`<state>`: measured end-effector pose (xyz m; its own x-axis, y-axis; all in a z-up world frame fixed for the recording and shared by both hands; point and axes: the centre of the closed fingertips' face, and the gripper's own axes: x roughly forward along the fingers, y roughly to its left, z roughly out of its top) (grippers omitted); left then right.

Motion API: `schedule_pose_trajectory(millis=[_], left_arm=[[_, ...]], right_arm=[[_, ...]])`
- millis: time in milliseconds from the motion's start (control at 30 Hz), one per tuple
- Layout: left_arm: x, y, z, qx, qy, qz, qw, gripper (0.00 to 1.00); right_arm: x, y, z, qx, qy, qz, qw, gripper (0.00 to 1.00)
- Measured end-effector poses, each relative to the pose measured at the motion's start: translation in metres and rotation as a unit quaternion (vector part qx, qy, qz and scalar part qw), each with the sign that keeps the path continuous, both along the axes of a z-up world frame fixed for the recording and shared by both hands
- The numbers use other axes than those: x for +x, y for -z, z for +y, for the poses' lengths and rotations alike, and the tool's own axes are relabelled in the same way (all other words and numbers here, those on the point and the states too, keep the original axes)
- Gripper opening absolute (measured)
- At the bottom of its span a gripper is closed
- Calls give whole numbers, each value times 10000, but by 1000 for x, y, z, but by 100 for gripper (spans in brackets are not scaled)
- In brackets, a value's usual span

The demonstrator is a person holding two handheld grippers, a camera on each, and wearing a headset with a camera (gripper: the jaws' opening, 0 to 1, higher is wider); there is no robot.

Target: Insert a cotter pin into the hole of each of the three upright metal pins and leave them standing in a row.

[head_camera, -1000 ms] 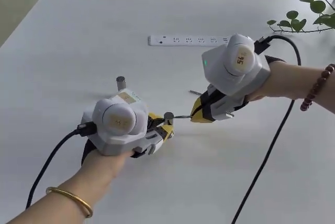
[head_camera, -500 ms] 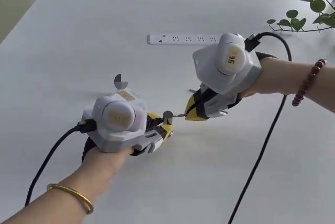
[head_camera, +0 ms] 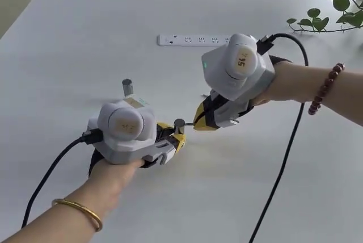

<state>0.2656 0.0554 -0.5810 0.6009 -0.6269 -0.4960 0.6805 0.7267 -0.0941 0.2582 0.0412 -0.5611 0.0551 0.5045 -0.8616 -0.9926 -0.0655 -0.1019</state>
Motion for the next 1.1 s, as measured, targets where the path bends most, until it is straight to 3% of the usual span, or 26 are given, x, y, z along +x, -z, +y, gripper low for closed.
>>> schedule_pose_trajectory(millis=[200,400,533,833,1100], left_arm=[[1,1,0,-99,-111,54,9999,12],[0,4,1,-44,-136,100,9998,12],[-1,2,2,-58,-167,88,9998,13],[-5,4,2,17,-211,93,9997,14],[-5,6,5,18,-294,143,9995,13]], right_arm=[[-1,1,6,80,105,45,9999,0],[1,4,9,181,296,25,9994,1],[0,3,7,226,393,68,9989,13],[0,-2,-6,181,495,-67,9986,3],[-2,-4,-2,229,462,-115,9986,0]])
